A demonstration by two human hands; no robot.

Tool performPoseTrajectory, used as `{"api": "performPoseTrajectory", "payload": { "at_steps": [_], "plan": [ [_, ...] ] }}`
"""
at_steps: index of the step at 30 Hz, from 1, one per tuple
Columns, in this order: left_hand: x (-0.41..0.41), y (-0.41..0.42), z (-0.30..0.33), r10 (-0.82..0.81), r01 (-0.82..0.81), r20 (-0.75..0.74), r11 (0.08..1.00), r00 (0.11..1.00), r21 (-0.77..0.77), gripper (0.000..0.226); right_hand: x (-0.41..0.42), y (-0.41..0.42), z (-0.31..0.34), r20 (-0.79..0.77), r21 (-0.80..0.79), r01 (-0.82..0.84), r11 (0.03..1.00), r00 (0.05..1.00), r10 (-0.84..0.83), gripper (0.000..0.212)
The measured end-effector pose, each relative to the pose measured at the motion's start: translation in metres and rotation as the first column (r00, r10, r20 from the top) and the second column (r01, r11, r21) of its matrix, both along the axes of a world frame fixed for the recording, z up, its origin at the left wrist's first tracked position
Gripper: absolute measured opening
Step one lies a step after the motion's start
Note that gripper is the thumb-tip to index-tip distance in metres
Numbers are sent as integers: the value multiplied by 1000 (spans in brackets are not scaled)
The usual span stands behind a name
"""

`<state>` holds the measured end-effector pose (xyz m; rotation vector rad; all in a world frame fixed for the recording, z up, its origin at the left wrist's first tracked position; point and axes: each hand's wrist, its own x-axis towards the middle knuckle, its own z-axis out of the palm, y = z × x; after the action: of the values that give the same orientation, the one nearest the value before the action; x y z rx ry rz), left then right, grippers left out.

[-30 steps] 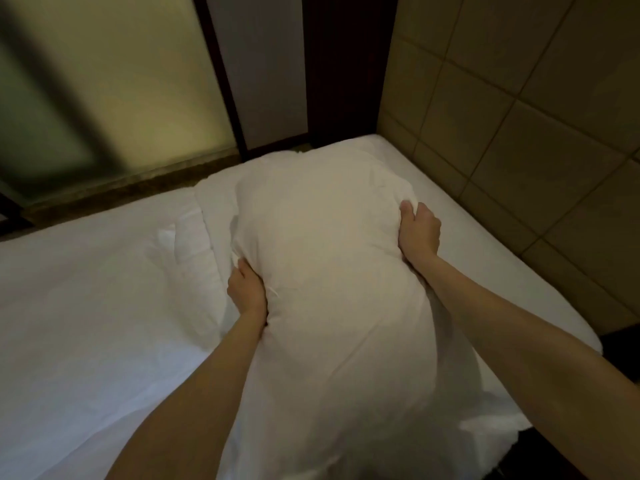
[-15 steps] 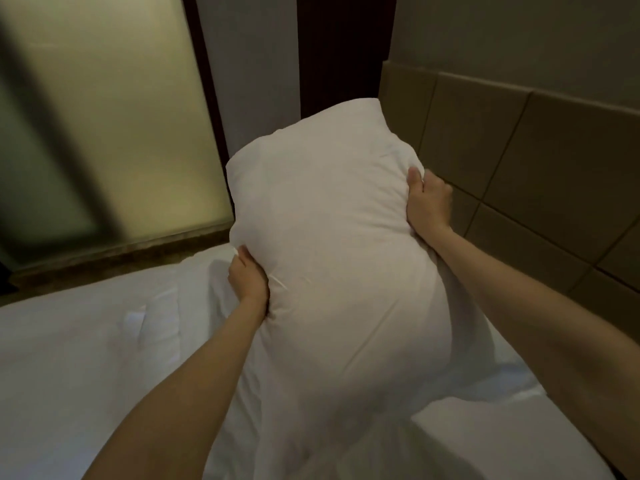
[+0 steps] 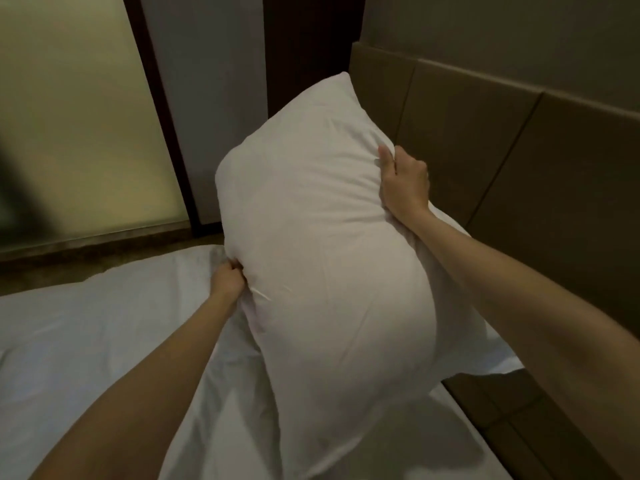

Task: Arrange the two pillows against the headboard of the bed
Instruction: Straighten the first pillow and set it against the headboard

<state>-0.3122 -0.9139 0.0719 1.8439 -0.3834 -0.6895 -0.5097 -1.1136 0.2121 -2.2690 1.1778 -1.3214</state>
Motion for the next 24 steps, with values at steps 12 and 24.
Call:
{"api": "performPoseTrajectory", "payload": {
  "at_steps": [12, 24],
  "plan": [
    [-3, -163, -48, -38, -23, -329, 984, 943, -178, 38, 22, -115, -4, -118, -177, 10, 984, 993, -31, 47],
    [-9, -171, -137, -343, 406, -349, 906, 872, 123, 49, 25, -142, -168, -846, 125, 296, 947, 531, -55, 56]
  ]
}}
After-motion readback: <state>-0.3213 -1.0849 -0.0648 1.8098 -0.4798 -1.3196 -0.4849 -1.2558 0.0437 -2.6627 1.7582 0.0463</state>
